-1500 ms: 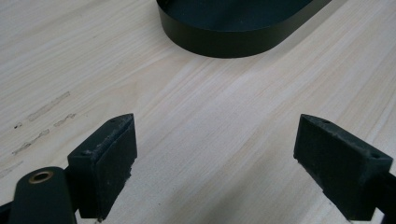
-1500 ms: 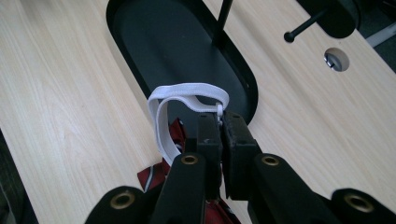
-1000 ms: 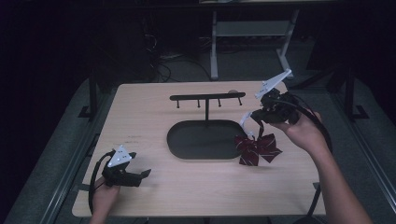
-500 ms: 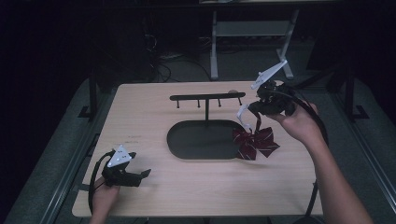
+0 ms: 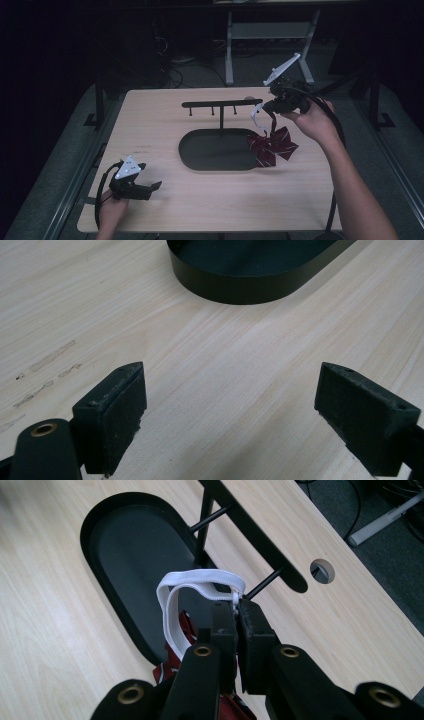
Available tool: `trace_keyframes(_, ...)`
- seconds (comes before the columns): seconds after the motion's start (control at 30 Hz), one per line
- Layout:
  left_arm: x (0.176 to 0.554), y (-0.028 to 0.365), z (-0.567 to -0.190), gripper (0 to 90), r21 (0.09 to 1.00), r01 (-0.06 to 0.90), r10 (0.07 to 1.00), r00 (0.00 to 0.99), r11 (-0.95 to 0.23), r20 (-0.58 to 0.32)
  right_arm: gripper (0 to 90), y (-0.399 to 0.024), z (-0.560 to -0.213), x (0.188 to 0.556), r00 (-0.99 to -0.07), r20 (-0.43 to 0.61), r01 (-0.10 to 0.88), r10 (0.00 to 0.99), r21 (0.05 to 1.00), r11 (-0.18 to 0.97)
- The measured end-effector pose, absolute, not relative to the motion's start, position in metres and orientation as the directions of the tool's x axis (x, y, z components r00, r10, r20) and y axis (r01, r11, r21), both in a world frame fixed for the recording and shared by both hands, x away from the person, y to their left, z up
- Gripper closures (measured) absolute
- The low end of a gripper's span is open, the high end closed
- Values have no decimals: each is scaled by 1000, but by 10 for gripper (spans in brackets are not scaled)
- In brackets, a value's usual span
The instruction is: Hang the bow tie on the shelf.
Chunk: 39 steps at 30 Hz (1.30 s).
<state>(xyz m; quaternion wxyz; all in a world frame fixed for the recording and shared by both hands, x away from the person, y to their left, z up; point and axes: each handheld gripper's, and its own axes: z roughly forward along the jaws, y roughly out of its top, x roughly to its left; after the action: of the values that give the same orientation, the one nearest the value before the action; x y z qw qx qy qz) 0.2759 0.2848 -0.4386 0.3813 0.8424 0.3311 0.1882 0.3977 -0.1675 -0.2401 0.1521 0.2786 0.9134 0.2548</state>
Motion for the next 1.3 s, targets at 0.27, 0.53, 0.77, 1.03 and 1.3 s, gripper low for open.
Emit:
trace_keyframes(0.27,277,285,-439,132,768,419,703,709,-485,57,864,-162,-238,415,-789,-124,450,602,550,704)
trace_keyframes(0.53,279,285,-441,132,773,424,708,704,-472,47,862,-164,-242,434,-774,-78,490,629,556,671)
trace_keyframes(0.77,281,285,-441,132,767,429,708,705,-477,45,862,-164,-251,446,-762,-64,516,644,540,665)
trace_keyframes(1.03,279,284,-440,132,767,428,706,707,-479,47,859,-166,-264,453,-749,-76,537,658,512,670)
trace_keyframes(1.3,279,286,-440,132,767,430,710,703,-477,47,856,-168,-272,456,-747,-63,551,662,499,669)
